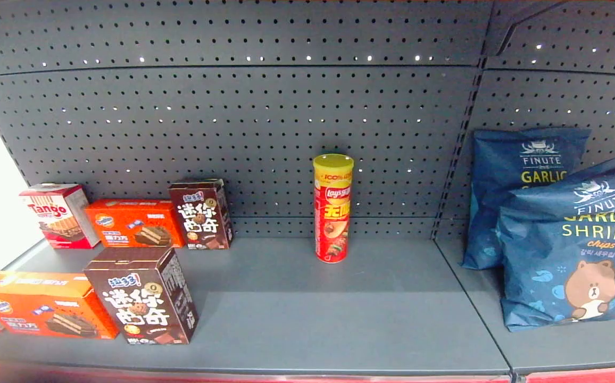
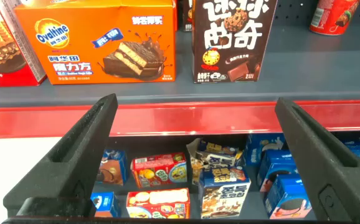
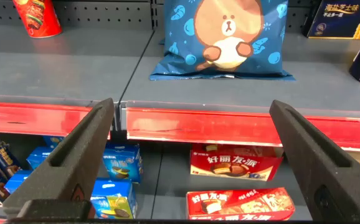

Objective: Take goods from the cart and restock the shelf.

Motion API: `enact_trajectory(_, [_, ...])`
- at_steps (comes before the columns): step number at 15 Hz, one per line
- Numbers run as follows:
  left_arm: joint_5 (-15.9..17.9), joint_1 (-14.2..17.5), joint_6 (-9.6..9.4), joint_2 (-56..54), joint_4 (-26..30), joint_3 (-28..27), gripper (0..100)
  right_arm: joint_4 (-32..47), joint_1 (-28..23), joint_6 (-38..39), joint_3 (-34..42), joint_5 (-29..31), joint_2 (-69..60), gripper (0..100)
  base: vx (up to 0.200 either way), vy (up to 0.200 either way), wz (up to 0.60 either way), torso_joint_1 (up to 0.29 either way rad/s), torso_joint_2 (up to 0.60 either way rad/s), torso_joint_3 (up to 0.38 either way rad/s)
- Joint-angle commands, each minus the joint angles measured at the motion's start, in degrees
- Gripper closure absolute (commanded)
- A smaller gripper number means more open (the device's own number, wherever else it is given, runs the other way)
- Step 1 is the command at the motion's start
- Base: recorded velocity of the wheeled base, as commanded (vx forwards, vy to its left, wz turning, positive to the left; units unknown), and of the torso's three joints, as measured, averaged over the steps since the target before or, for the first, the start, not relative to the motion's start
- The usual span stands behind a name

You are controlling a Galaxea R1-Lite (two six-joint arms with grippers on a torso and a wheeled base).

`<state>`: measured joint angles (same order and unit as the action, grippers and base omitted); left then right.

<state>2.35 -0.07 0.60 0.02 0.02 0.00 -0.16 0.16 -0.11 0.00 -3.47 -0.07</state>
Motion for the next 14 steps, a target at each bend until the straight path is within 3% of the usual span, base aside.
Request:
enact_trajectory(1, [0.02, -0.01, 0.02, -0.02, 0.06, 0.00, 0, -0.02, 0.02, -0.07, 0.00, -0.04, 0.07, 0, 0.000, 0.000, 0.00, 0.000, 0.00, 0.000])
enact_trajectory(8, [0.11, -0.01, -0.07, -0.02, 0.06, 0.00, 0, -0.02, 0.02, -0.15, 0.00, -0.04, 0.07, 0, 0.000, 0.000, 0.00, 0.000, 0.00, 0.000])
enact_trajectory(14, [0.20, -0.01, -0.07, -0.02, 0.06, 0.00, 0, -0.02, 0.02, -0.33, 0.00, 0.05, 0.07, 0, 0.000, 0.000, 0.60, 0.004, 0.00, 0.002])
